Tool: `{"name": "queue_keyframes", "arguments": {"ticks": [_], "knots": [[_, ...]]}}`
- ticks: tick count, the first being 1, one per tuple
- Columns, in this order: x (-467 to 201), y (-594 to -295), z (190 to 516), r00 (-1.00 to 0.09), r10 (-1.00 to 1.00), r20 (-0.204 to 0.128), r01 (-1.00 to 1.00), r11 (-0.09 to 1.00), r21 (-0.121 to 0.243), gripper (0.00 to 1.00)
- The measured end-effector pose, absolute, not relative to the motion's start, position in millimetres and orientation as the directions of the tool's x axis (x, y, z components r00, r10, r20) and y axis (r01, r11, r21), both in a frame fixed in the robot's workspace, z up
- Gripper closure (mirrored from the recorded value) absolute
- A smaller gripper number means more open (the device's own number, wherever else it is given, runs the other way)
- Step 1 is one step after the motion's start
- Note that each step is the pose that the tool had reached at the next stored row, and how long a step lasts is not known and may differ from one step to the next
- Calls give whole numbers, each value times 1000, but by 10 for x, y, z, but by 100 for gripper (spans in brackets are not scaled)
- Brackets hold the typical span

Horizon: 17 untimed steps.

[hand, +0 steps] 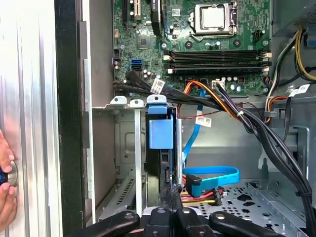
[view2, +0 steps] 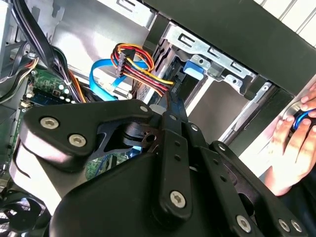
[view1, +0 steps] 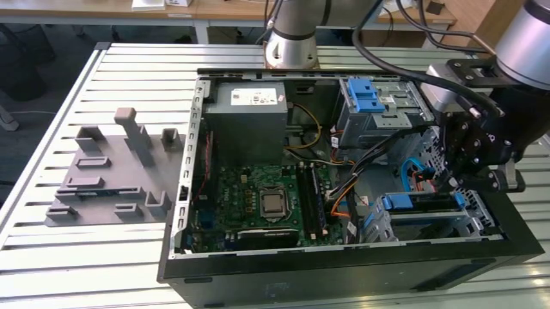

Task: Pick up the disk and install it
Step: 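Insert the second disk wire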

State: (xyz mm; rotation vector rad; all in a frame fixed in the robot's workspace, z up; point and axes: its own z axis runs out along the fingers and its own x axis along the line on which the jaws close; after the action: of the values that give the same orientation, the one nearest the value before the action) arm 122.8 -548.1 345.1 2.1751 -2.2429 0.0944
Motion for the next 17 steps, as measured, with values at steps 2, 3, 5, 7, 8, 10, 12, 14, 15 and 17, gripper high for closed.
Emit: {"name": "queue_keyframes", "arguments": {"ticks": [2, 3, 5, 7, 8, 10, 12, 14, 15, 17], "knots": [[1214, -5480, 3451, -31, -998, 52, -999, 30, -32, 89], [1206, -5480, 3452, -31, -998, 52, -999, 30, -32, 89], [1185, -5480, 3455, -31, -998, 50, -999, 30, -32, 89], [1163, -5480, 3458, -32, -998, 49, -999, 30, -32, 89], [1152, -5480, 3460, -31, -998, 48, -999, 30, -32, 89], [1132, -5480, 3467, -31, -998, 47, -999, 30, -32, 89], [1117, -5480, 3485, -32, -998, 45, -999, 30, -32, 89], [1109, -5480, 3516, -32, -999, 43, -999, 30, -32, 89], [1107, -5480, 3535, -31, -999, 42, -999, 30, -32, 89], [1105, -5480, 3573, -31, -999, 41, -999, 30, -32, 89]]}}
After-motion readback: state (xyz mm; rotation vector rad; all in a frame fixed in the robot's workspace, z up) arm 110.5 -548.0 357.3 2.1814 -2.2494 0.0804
